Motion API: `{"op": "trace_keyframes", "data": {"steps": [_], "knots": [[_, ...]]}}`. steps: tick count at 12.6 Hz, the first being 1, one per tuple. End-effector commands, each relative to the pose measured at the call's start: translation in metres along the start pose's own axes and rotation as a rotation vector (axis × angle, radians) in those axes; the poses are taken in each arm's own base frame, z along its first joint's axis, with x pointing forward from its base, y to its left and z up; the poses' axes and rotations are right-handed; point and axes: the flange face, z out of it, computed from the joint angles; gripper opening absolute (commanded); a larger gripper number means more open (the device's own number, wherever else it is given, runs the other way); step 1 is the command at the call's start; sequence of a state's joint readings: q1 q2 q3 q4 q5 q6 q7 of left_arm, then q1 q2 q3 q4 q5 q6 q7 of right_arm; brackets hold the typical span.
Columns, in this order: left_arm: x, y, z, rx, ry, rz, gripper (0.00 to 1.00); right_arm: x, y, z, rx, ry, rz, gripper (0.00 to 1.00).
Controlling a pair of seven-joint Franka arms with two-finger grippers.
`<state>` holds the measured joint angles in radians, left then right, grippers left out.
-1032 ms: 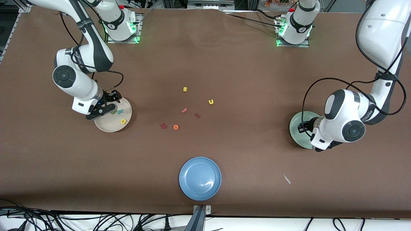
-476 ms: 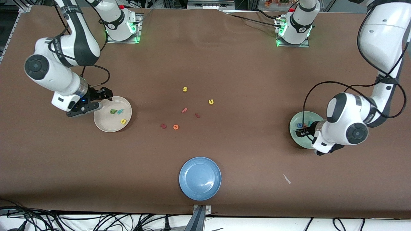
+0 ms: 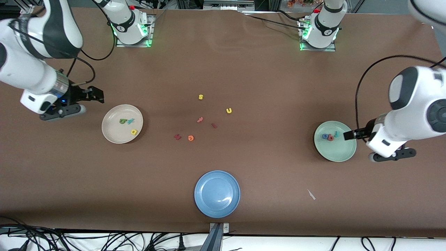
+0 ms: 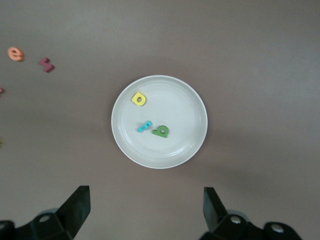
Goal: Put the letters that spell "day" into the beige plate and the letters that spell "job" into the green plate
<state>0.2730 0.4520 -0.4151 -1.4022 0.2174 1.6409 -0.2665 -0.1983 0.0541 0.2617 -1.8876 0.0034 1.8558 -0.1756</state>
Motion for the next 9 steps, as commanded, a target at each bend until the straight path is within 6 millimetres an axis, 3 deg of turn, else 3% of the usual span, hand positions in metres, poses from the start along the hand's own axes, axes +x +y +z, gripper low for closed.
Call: {"op": "trace_keyframes", "data": {"steps": [1, 3, 5, 9], "knots": [[0.0, 0.004, -0.04, -0.005, 0.025, 0.096, 1.0, -0.008, 0.003, -0.051, 0.009, 0.026, 0.032, 1.0], [-0.001, 0.01, -0.057, -0.017, 0.059, 0.109, 1.0, -0.01, 0.003, -0.086, 0.004, 0.025, 0.031, 1.0], [-0.001, 0.008, -0.057, -0.015, 0.059, 0.135, 1.0, -0.013, 0.003, -0.105, -0.003, 0.024, 0.019, 1.0], [-0.002, -0.001, -0.055, -0.009, 0.035, 0.259, 1.0, -0.015, 0.002, -0.113, 0.001, 0.018, 0.011, 1.0]]}}
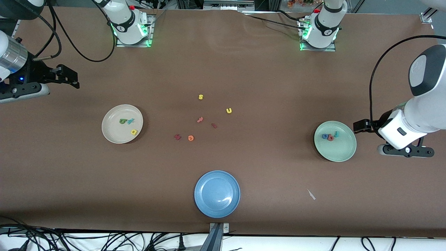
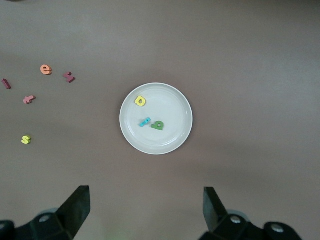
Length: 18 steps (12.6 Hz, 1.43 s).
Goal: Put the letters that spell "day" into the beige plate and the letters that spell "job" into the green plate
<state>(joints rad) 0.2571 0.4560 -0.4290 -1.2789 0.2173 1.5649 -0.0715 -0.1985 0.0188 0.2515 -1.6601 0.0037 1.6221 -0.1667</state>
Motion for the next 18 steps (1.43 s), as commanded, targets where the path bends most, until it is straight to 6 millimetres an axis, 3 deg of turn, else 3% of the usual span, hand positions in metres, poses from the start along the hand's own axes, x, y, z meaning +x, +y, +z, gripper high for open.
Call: {"op": "trace_keyframes", "data": {"steps": [1, 3, 7, 18], "knots": [[0.0, -0.005, -0.005, 0.001, -0.013, 0.061, 1.0, -0.002, 0.001, -0.006, 0.014, -0.011, -0.007, 1.0], [0.0, -0.008, -0.009, 0.005, -0.016, 0.058, 1.0, -0.003, 0.005, -0.008, 0.017, -0.012, 0.002, 1.0], [0.0, -0.005, -0.012, 0.001, -0.011, 0.051, 1.0, -0.008, 0.034, -0.016, 0.017, -0.011, 0.054, 1.0], [0.0, -0.005, -0.013, 0.001, -0.009, 0.053, 1.0, -0.004, 0.026, -0.008, 0.027, -0.039, 0.06, 1.0]]}}
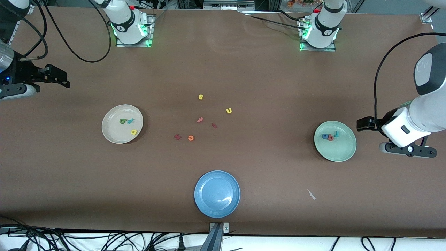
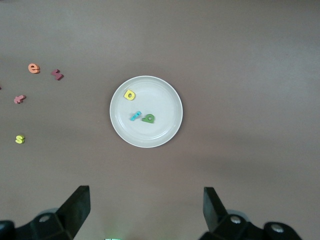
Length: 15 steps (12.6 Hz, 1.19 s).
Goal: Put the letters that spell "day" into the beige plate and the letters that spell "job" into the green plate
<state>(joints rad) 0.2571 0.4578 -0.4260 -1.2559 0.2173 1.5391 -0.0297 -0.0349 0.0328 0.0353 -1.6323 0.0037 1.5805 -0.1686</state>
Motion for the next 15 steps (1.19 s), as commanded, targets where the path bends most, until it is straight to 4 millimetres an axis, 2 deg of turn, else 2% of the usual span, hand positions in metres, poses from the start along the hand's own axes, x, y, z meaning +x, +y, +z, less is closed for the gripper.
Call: {"op": "trace_keyframes", "data": {"steps": [1, 15], "knots": [[0.0015, -0.0006, -0.0059, 0.0, -0.002, 0.019, 1.0, 0.0005, -0.0018, -0.005, 0.022, -0.015, 0.01, 1.0], [0.0015, -0.0006, -0.0059, 0.0, -0.002, 0.019, 1.0, 0.0018, 0.0042, -0.0052, 0.024, -0.003, 0.008, 1.0]]}}
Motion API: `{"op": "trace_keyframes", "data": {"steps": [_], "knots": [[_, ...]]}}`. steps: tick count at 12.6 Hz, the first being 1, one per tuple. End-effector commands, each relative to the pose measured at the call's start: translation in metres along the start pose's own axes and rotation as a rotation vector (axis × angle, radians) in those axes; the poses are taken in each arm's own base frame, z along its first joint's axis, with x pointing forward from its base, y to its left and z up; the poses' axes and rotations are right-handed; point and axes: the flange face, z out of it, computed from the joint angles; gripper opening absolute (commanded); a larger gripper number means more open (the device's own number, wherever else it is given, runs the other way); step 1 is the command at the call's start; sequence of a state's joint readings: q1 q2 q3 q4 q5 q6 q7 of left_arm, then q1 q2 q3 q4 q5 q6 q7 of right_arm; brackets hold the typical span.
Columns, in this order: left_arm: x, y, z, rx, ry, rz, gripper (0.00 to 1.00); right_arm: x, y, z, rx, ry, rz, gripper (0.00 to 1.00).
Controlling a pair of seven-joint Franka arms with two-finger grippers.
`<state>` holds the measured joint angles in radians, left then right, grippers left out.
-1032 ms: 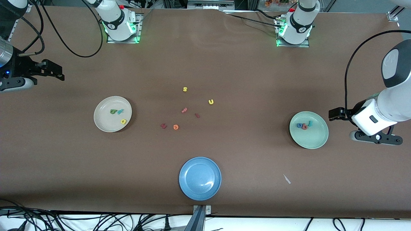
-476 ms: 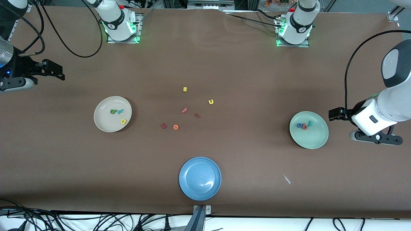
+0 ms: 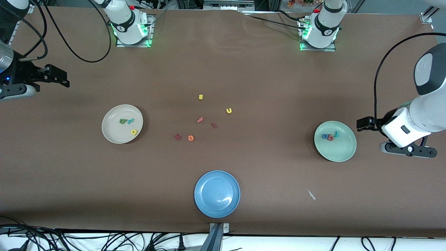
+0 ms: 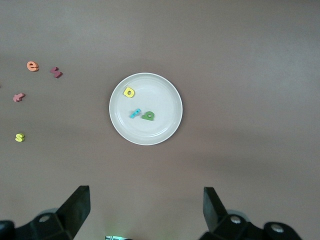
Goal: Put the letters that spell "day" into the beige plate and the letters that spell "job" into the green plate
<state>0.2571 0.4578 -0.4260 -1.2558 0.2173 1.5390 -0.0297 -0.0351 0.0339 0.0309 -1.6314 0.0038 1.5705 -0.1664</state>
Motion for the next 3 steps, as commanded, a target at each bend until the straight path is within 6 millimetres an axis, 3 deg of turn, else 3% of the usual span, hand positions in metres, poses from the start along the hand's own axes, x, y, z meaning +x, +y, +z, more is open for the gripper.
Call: {"op": "trace_keyframes", "data": {"steps": [1, 3], "knots": [[0.0015, -0.0006, -0.0059, 0.0, -0.002, 0.019, 1.0, 0.0029, 0.0018, -0.0062, 0.022, 0.007, 0.001, 1.0], [0.0015, -0.0004, -0.0059, -0.001, -0.002, 0.019, 1.0, 0.0029, 0.0018, -0.0062, 0.022, 0.007, -0.001, 1.0]]}}
